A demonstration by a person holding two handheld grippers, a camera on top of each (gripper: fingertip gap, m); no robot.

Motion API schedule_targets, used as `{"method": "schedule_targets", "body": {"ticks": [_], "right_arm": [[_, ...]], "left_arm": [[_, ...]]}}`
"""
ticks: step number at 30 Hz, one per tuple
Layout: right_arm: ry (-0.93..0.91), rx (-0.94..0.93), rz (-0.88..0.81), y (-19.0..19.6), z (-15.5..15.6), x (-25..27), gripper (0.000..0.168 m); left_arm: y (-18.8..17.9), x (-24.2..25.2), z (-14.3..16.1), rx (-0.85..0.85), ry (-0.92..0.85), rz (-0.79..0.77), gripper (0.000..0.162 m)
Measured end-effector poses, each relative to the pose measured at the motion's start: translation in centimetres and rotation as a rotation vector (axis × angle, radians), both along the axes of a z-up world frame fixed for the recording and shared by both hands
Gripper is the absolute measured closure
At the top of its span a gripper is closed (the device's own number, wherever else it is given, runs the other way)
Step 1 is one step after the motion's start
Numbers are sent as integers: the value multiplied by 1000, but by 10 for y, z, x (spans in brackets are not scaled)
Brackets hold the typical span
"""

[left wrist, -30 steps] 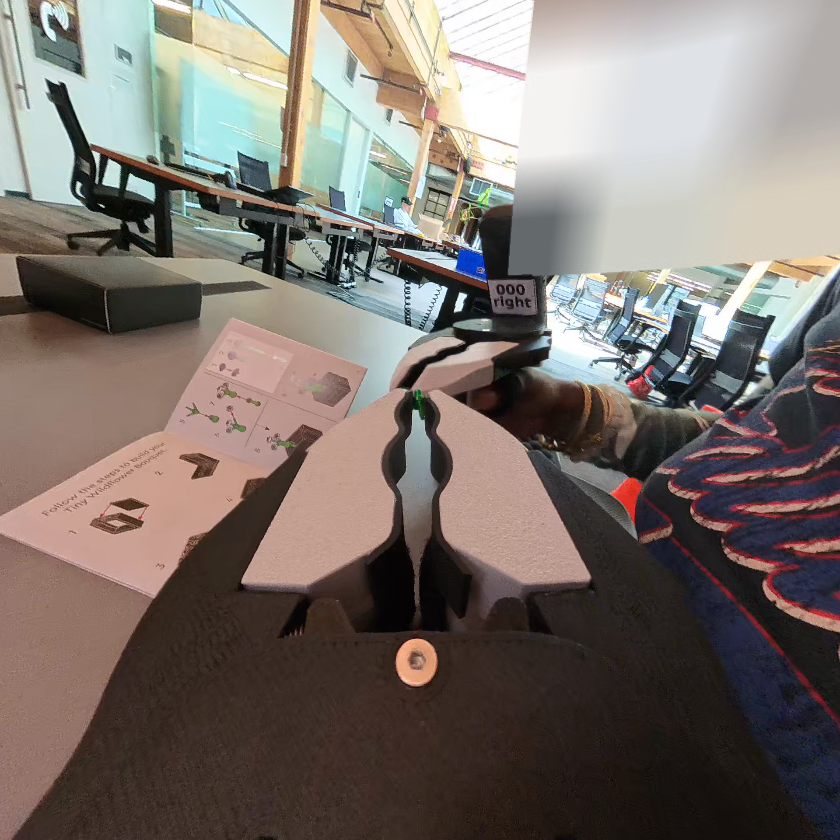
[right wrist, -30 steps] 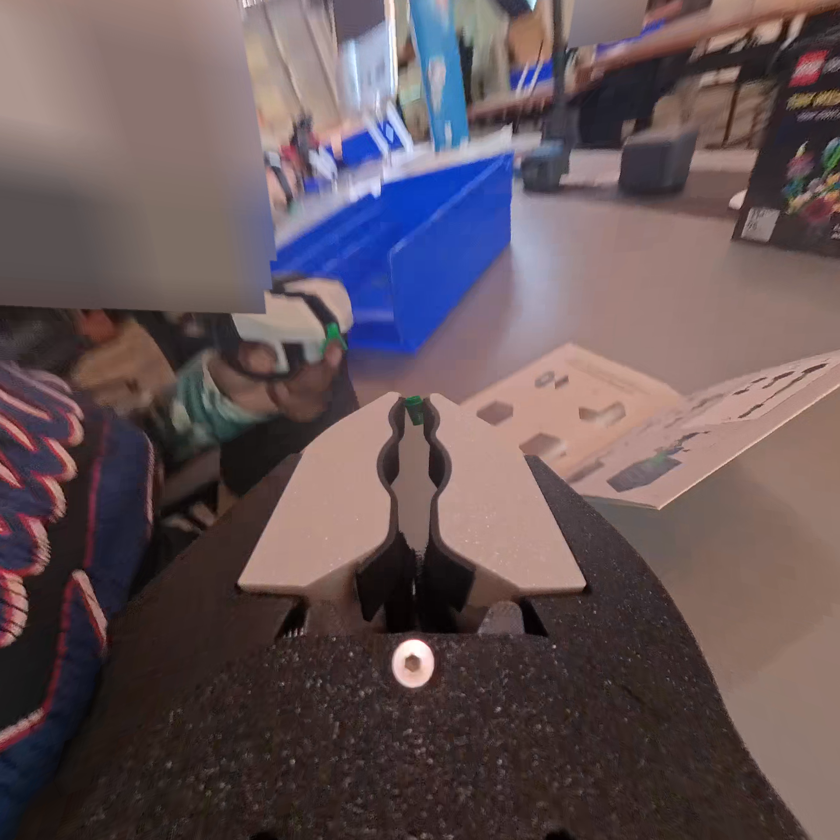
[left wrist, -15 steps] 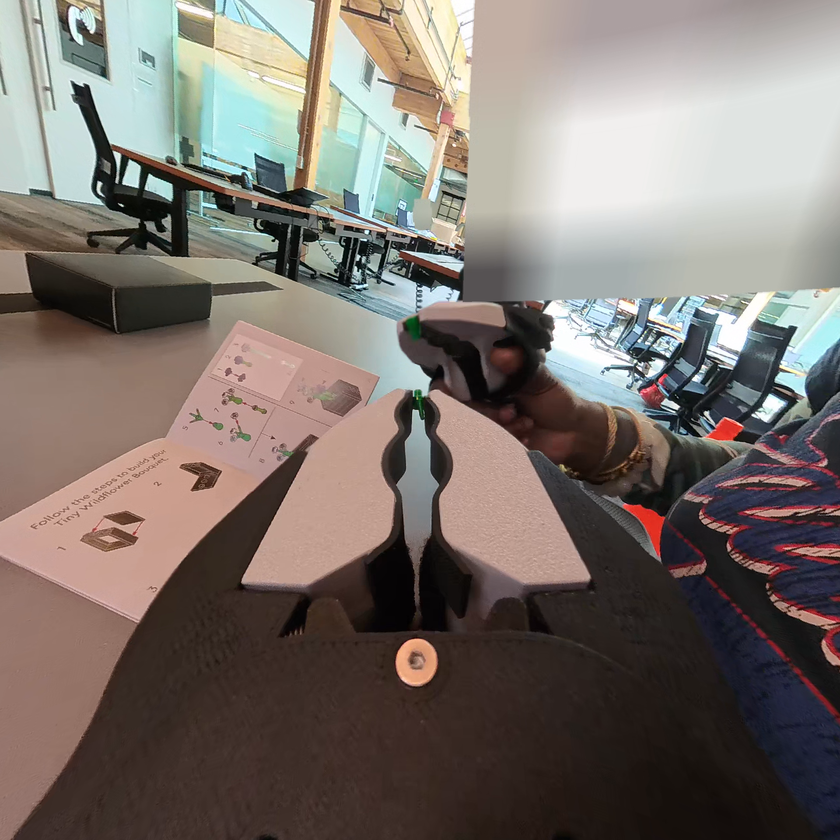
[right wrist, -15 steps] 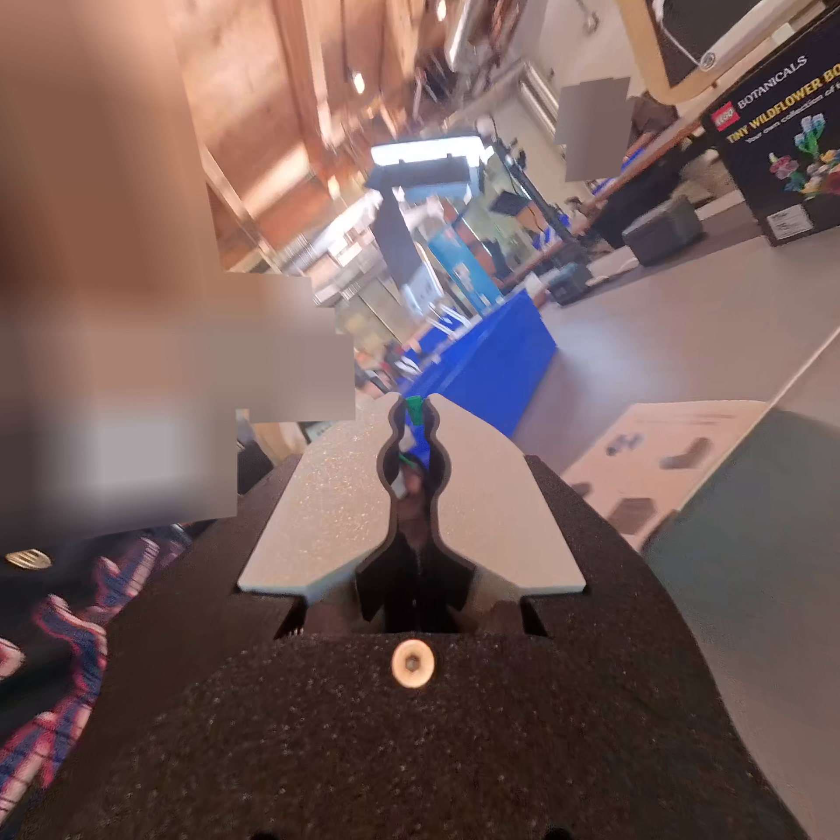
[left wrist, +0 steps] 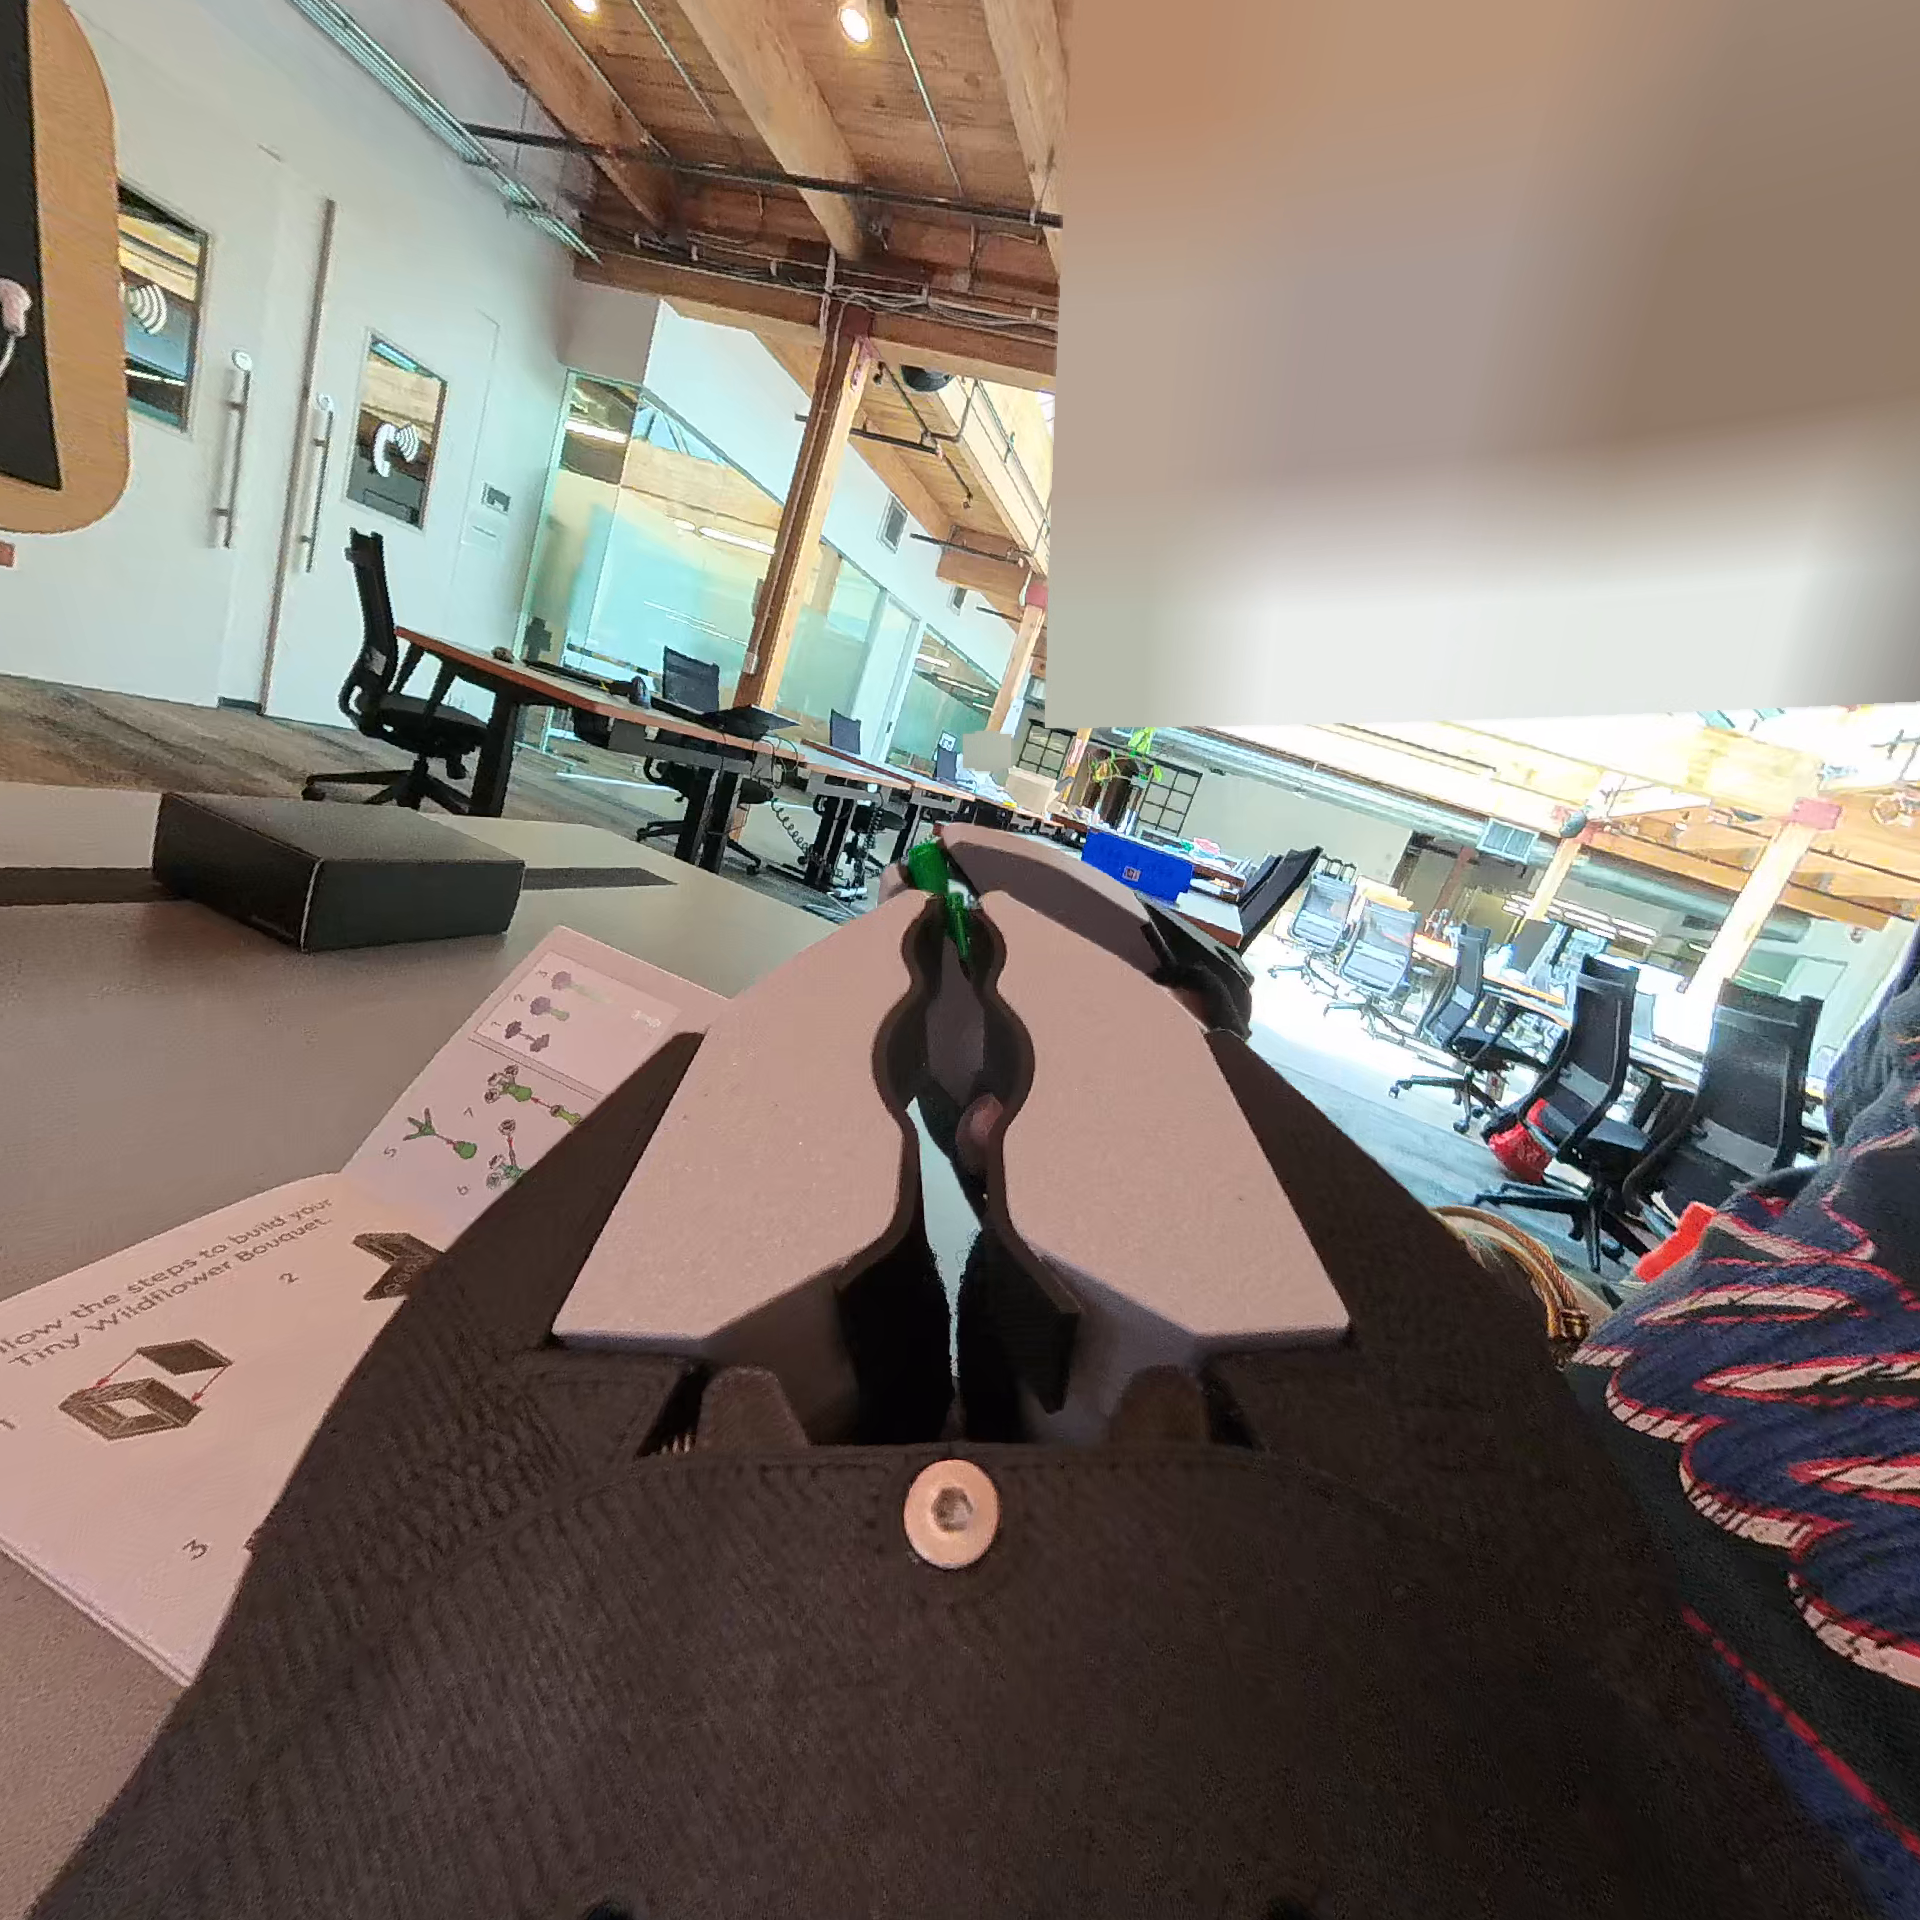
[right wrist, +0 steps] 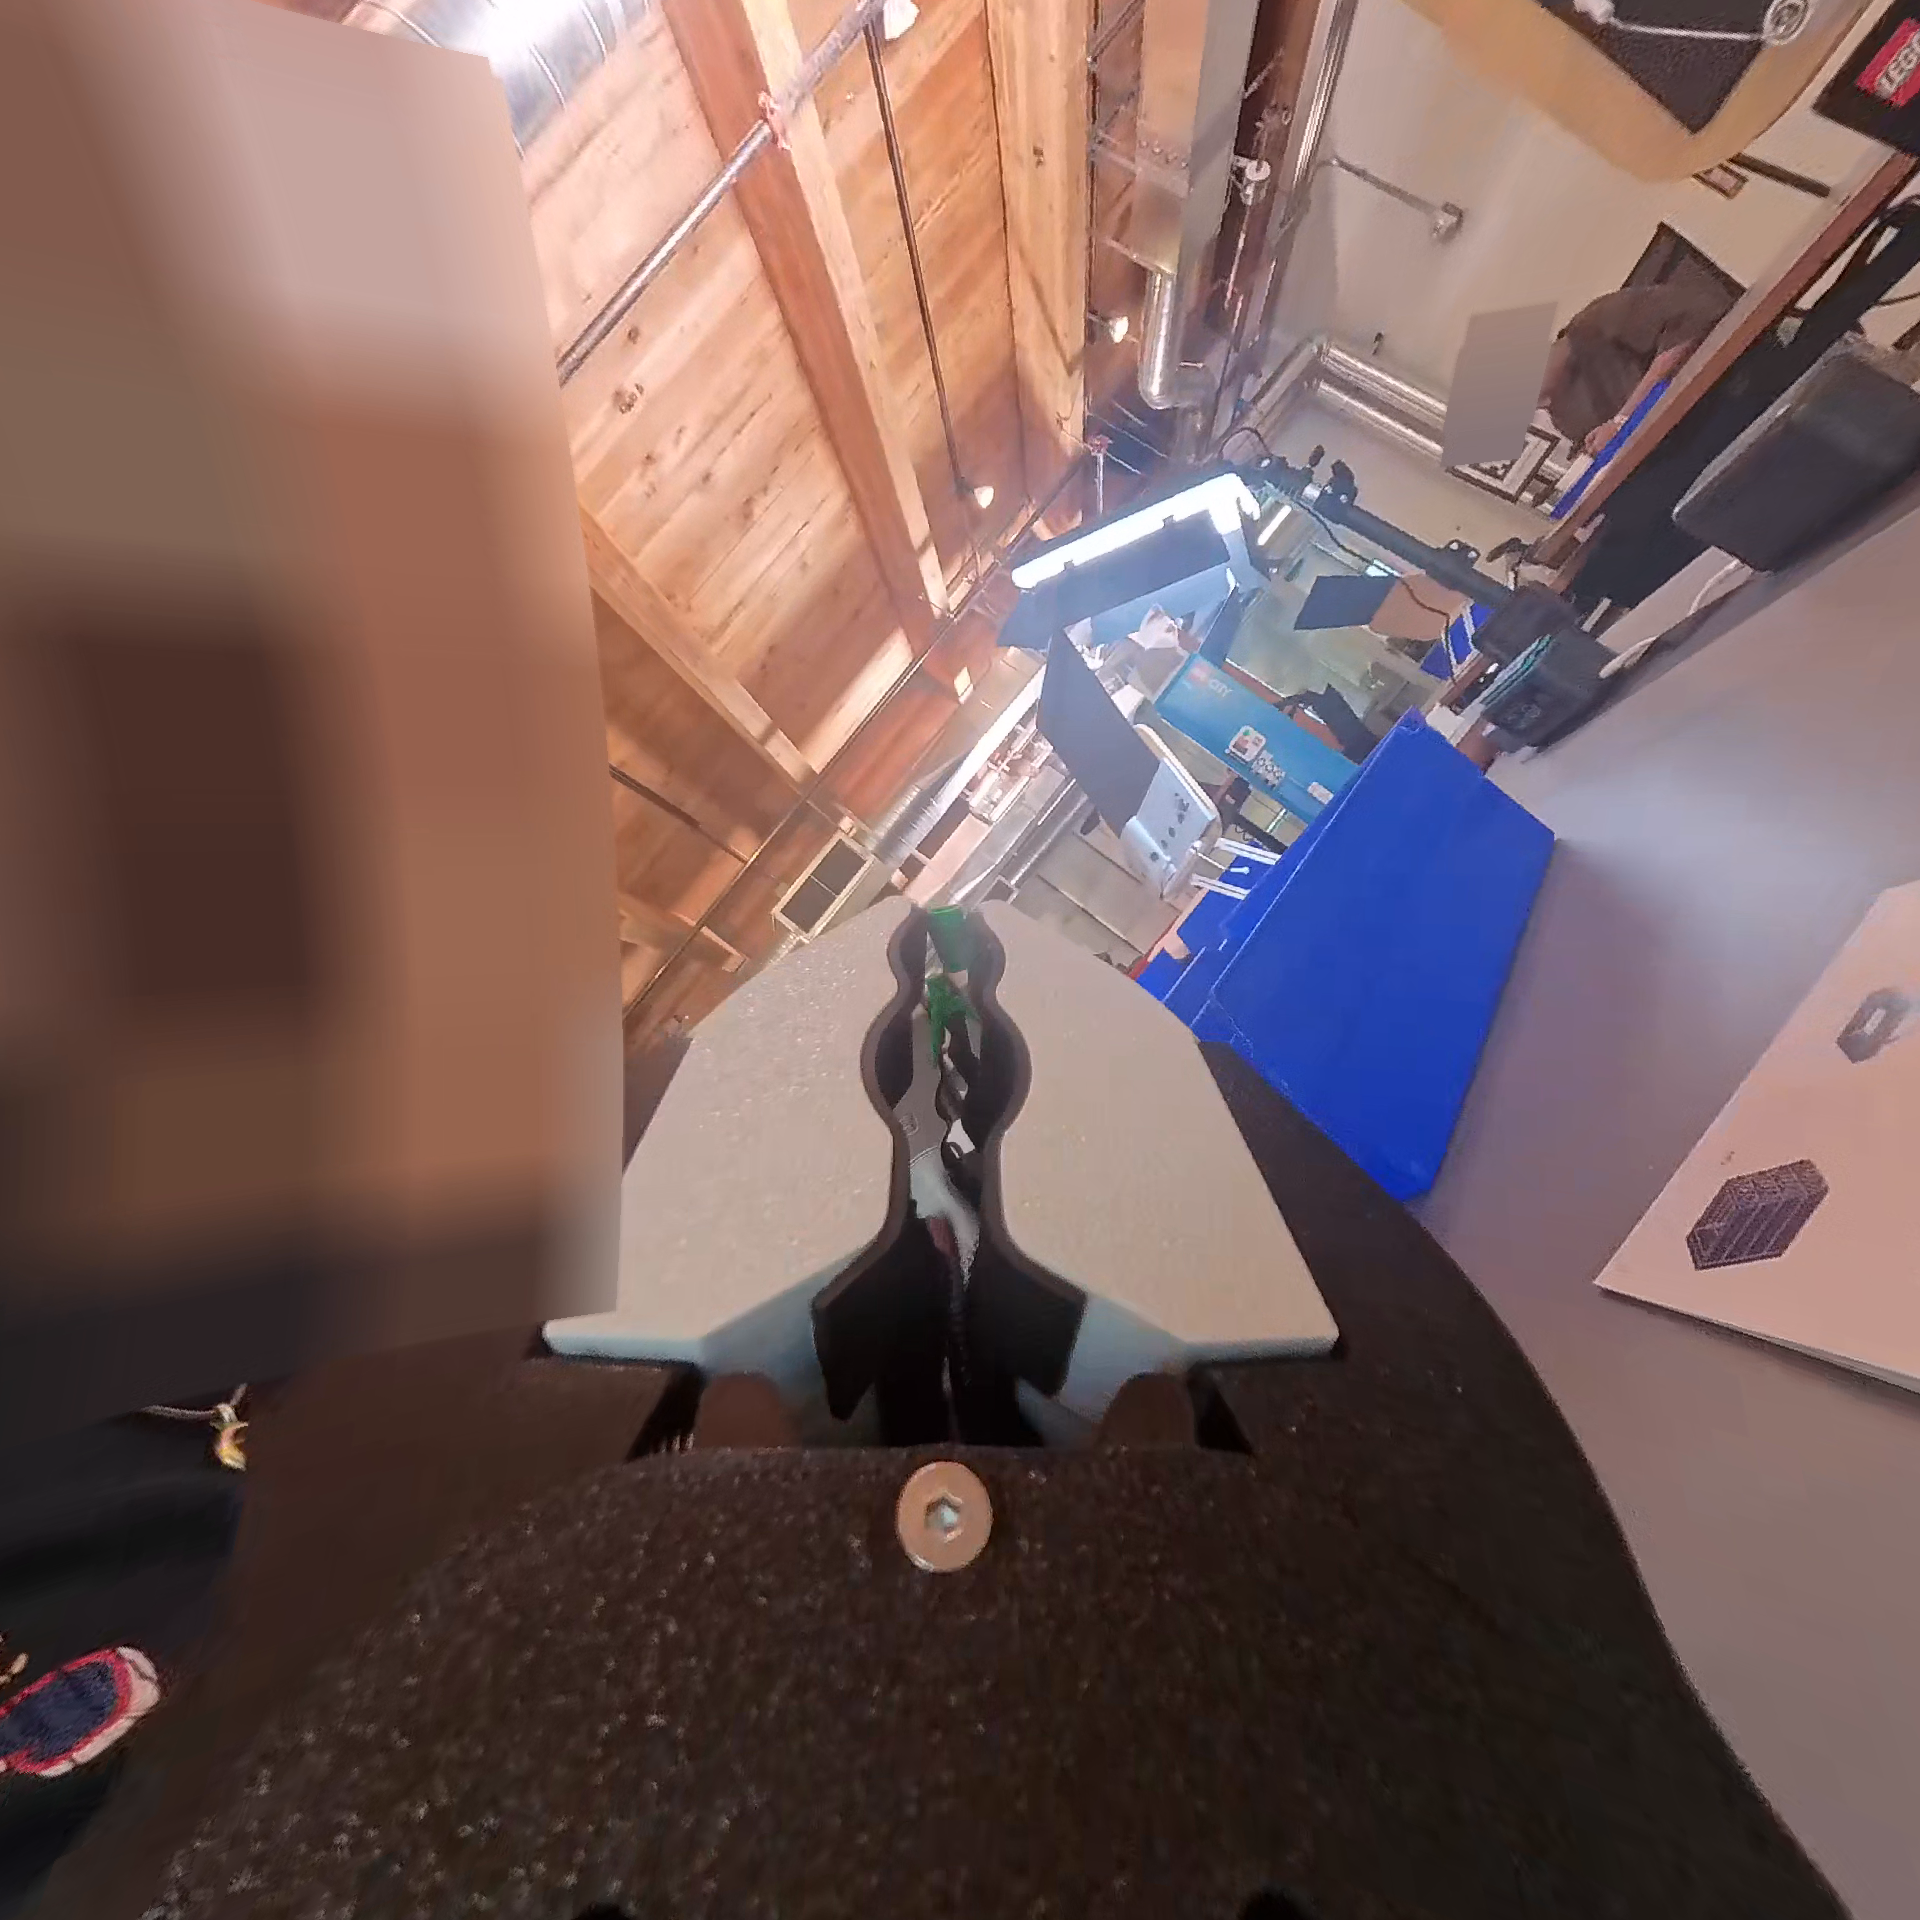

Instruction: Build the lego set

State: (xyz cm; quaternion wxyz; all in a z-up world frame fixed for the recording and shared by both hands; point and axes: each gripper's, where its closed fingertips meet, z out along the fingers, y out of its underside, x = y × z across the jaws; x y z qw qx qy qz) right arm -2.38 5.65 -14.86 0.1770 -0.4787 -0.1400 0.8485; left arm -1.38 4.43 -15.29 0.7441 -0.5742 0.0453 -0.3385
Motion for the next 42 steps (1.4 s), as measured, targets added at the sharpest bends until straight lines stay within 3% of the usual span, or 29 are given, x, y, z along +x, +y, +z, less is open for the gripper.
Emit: {"method": "schedule_targets", "body": {"ticks": [6, 31, 38, 40, 42], "right_arm": [[-28, 87, -30, -2, -1, -2, 161], [-56, 140, -129, -4, -10, -1, 161], [-39, 70, -166, -3, -12, -3, 161], [-130, 89, -91, -19, -32, -14, 161], [-80, -50, -51, -31, -36, -14, 161]], "left_arm": [[2, 0, -4, -25, 11, 17, 158], [4, 0, -13, -60, 3, 16, 159], [4, -3, -12, -55, -23, 40, 162], [1, -10, 0, 6, -59, 67, 162], [8, -7, -3, -27, 55, 79, 162]]}}
